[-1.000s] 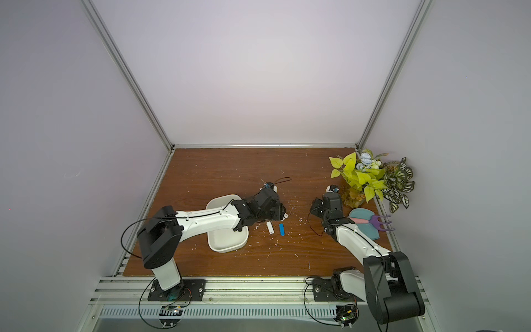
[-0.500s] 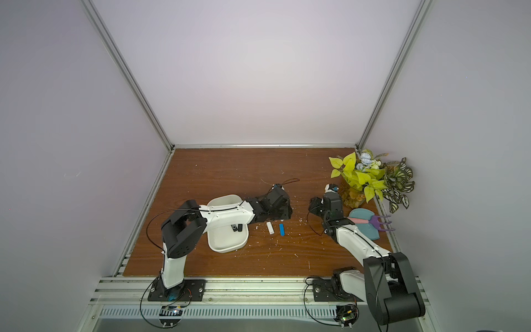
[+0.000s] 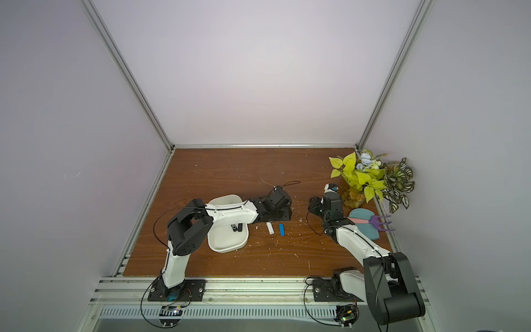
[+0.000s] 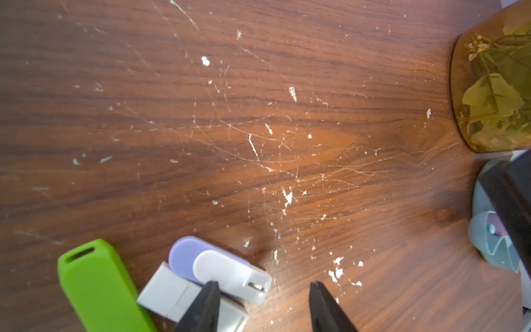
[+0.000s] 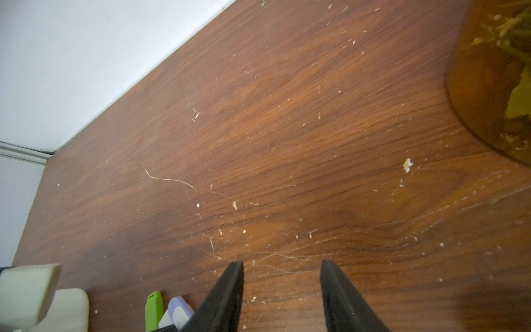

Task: Put the usb flash drive into the storage box
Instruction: Pick up the USB flash from the center of the board.

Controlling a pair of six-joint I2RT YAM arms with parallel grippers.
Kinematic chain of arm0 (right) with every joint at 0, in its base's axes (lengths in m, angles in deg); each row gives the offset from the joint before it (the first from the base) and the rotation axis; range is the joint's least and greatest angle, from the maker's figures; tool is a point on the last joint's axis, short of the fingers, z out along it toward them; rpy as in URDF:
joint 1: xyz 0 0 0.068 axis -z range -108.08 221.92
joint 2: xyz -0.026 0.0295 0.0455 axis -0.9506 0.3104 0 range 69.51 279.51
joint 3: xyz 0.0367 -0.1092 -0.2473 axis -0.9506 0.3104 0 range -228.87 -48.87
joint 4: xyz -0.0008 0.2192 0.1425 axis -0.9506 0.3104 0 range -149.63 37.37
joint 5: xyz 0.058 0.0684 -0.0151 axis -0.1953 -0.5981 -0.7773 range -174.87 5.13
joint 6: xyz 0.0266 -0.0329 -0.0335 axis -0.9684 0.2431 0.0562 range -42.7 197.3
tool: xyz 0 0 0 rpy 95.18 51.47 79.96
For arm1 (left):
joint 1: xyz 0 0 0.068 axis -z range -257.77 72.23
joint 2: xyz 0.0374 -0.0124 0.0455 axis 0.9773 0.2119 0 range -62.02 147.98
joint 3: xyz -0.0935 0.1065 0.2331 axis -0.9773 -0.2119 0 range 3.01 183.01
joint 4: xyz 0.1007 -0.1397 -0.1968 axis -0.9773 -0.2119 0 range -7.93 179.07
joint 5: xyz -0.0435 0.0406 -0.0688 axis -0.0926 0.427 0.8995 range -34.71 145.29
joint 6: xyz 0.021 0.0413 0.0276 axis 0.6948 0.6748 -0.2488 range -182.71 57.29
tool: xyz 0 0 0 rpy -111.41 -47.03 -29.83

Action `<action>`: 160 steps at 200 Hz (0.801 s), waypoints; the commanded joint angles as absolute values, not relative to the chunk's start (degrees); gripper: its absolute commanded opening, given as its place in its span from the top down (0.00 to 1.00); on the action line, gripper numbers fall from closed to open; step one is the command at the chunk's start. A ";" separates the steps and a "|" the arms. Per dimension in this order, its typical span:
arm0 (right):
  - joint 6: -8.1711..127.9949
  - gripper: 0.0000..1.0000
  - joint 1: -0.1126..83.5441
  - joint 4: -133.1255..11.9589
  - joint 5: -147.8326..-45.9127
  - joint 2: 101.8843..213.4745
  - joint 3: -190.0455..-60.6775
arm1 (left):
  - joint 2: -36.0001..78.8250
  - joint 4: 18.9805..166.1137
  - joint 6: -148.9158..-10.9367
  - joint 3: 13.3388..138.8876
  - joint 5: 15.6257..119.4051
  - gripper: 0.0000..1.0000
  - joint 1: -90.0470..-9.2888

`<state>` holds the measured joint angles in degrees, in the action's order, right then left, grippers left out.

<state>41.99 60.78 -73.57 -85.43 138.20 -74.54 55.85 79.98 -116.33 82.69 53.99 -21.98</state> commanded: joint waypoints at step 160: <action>41.88 0.51 60.61 -75.63 -87.36 138.94 -74.67 | 68.44 57.47 -106.83 101.04 43.54 0.61 -21.61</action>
